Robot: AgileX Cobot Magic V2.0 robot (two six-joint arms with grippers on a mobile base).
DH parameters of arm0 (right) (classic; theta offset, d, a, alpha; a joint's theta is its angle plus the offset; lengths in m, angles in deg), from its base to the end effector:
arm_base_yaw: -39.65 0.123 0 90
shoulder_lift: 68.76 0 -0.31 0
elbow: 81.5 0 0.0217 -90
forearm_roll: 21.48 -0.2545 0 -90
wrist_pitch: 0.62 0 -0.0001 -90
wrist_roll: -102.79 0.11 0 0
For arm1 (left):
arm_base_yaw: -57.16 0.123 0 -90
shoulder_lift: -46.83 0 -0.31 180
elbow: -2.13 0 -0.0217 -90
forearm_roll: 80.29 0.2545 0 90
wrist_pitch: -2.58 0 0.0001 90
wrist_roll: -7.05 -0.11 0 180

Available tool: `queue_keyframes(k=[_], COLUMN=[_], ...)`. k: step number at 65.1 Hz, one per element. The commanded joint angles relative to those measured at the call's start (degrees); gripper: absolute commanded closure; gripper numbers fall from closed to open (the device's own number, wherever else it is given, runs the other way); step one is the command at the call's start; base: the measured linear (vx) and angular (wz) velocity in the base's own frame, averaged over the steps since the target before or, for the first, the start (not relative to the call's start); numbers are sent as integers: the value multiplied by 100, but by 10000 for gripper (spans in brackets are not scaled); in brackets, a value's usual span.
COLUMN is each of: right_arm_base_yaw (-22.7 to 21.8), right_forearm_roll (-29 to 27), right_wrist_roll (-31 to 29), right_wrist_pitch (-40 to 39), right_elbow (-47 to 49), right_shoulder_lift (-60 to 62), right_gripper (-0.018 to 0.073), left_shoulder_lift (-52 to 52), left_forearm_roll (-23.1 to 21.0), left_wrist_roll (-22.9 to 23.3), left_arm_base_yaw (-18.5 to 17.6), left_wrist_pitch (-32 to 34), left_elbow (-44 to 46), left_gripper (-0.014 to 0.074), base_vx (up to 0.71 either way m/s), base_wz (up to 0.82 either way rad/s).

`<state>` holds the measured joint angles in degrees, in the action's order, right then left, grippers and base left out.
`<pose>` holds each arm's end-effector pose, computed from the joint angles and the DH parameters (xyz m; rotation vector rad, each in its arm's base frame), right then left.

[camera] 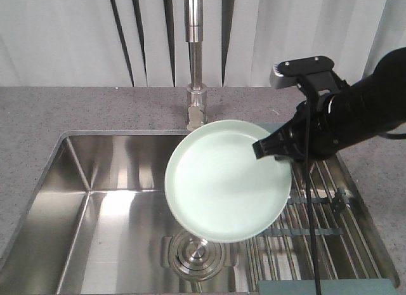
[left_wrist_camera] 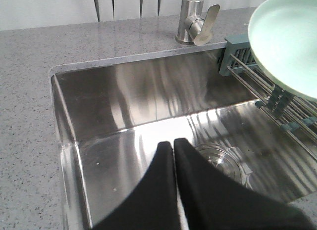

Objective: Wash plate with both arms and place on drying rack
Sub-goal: 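Swing the held plate over the sink basin with the right gripper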

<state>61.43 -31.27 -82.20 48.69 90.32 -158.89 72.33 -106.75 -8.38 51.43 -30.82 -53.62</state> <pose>0.2869 0.1299 0.3259 -0.5058 2.5390 0.3174 0.0644 -0.0336 0.2769 0.1407 1.9541 -0.3897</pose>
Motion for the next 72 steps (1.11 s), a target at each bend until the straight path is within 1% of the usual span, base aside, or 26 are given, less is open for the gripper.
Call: queue_keyframes(k=[1,5,10,14,19,26,29,38,42,46,49,54,57,63,72], right_arm_base_yaw=[489,831,1090,1146,1097,896,745,253,3,-195,-273,-268,-228,-1,700], right_forearm_roll=[-429,-494,-483,-454,-387,-275,-261,-62,85,291,423,634,614,393,46], right_wrist_roll=[64,216,455,605,692,692,707,707,707,701,682,642,647,647,747], right_wrist_pitch=[-535,-806,-1283,-1580,-1675,-1660,-1631,-1336,-1032,-535,-273,27,119,99,-281], right_elbow=[-167,-209,-150,1,350,918,1129,1355,1355,1316,1254,1042,892,458,-78], right_shoulder_lift=[401,340,115,-139,-595,-1075,-1183,-1203,-1132,-1012,-910,-630,-447,-43,222], right_gripper=[561,561,561,561,561,561,561,561,561,561,561,561,561,561,561], left_shoulder_lift=[92,92,92,92,92,92,92,92,92,92,92,92,92,92,92], left_forearm_roll=[-141,-141,-141,-141,-141,-141,-141,-141,-141,-141,-141,-141,-141,-141,-141], left_wrist_roll=[34,34,34,34,34,34,34,34,34,34,34,34,34,34,34], left_arm_base_yaw=[-38,-38,-38,-38,-38,-38,-38,-38,-38,-38,-38,-38,-38,-38,-38], left_wrist_pitch=[358,358,358,358,358,358,358,358,358,358,358,358,358,358,358], left_elbow=[152,152,152,152,152,152,152,152,152,152,152,152,152,152,152], left_gripper=[603,603,603,603,603,603,603,603,603,603,603,603,603,603,603], base_vx=[0,0,0,0,0,0,0,0,0,0,0,0,0,0,0], base_wz=[0,0,0,0,0,0,0,0,0,0,0,0,0,0,0])
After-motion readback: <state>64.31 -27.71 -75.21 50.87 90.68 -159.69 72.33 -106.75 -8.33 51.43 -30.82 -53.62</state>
